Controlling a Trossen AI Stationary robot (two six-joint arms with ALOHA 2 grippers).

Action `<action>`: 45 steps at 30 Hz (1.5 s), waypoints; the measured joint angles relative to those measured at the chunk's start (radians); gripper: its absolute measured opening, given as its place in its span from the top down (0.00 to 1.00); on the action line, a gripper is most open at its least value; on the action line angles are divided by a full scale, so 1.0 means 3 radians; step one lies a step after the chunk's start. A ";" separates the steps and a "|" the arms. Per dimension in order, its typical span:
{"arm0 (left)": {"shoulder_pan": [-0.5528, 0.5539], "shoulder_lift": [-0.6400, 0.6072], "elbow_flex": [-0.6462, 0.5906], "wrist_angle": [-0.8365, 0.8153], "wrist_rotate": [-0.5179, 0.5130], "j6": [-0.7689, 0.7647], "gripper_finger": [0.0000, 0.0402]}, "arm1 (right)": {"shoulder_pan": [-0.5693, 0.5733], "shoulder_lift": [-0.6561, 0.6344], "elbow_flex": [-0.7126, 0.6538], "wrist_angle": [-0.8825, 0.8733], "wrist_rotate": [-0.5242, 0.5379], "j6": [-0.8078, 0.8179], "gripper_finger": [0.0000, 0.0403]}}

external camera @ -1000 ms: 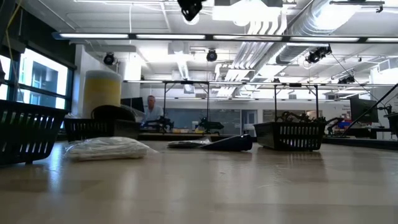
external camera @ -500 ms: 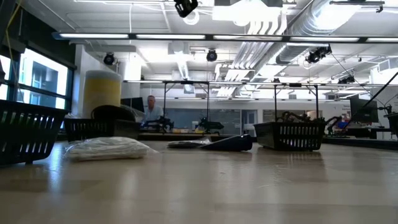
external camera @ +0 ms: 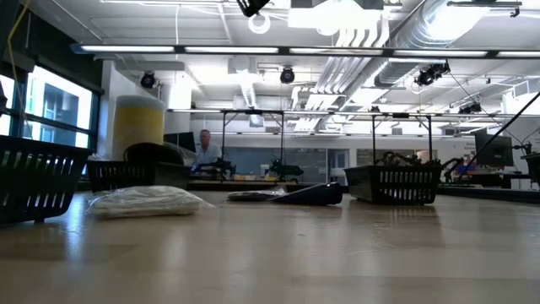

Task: Pick & Place Travel size toiletries
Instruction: Put the blue shave cream into the top right black basket

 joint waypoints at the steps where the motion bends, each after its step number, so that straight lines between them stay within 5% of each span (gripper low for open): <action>1: 0.0000 0.0000 -0.0002 -0.0022 -0.0001 -0.0001 0.66 | -0.0008 0.0021 0.0001 0.0025 -0.0012 -0.0032 0.95; 12: 0.0001 0.0000 -0.0005 -0.0052 -0.0013 -0.0046 0.66 | -0.0004 0.0280 0.0000 0.0214 0.0040 -0.0351 0.60; 17: 0.0001 0.0001 -0.0005 -0.0059 -0.0065 -0.0047 0.66 | 0.0003 0.0282 0.0000 0.0404 0.0168 -0.0516 0.53; 34: 0.0001 0.0001 -0.0005 -0.0088 -0.0068 -0.0051 0.66 | -0.0305 0.0422 0.0002 0.0451 -0.0601 -0.0583 0.66; 45: 0.0001 0.0001 -0.0005 -0.0117 -0.0104 -0.0056 0.66 | -0.0309 0.0431 -0.0004 0.0475 -0.0570 -0.0586 0.83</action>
